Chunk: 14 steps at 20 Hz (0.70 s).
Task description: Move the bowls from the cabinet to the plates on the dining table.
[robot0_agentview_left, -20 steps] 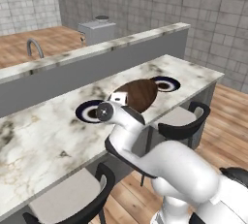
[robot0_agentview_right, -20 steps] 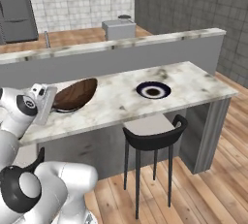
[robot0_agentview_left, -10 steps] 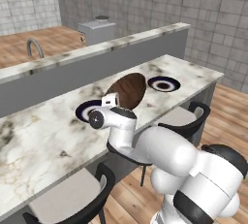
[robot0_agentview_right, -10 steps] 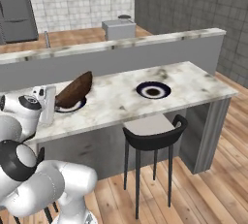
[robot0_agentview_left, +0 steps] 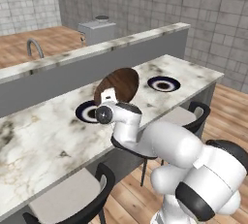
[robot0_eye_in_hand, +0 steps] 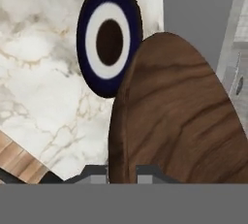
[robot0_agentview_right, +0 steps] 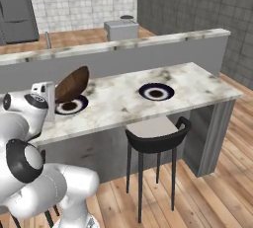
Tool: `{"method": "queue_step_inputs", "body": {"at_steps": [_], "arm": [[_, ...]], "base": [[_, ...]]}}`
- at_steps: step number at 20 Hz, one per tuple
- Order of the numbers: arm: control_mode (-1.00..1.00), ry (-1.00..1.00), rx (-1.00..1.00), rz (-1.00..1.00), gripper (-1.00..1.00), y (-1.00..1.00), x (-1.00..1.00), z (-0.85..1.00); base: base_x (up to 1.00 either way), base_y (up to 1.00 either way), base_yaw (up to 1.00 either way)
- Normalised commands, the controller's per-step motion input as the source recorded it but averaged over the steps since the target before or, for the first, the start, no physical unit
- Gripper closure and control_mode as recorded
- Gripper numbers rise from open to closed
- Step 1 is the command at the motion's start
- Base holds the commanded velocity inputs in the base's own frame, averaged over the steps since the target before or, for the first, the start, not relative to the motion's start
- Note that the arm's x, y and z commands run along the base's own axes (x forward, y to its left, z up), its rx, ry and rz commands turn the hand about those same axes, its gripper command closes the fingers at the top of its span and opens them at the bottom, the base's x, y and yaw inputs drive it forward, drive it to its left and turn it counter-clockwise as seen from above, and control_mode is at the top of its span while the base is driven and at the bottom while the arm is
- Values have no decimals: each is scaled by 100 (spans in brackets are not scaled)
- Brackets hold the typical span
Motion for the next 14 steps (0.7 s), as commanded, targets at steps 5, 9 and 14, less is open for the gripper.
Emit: {"method": "queue_step_inputs", "body": {"at_steps": [5,9,14], "arm": [[-100,0,25,21,100,9,0,34],[-100,1,32,20,100,12,0,24],[-100,3,28,19,100,4,0,1]], "base": [[0,0,0],[0,0,0],[0,0,0]]}}
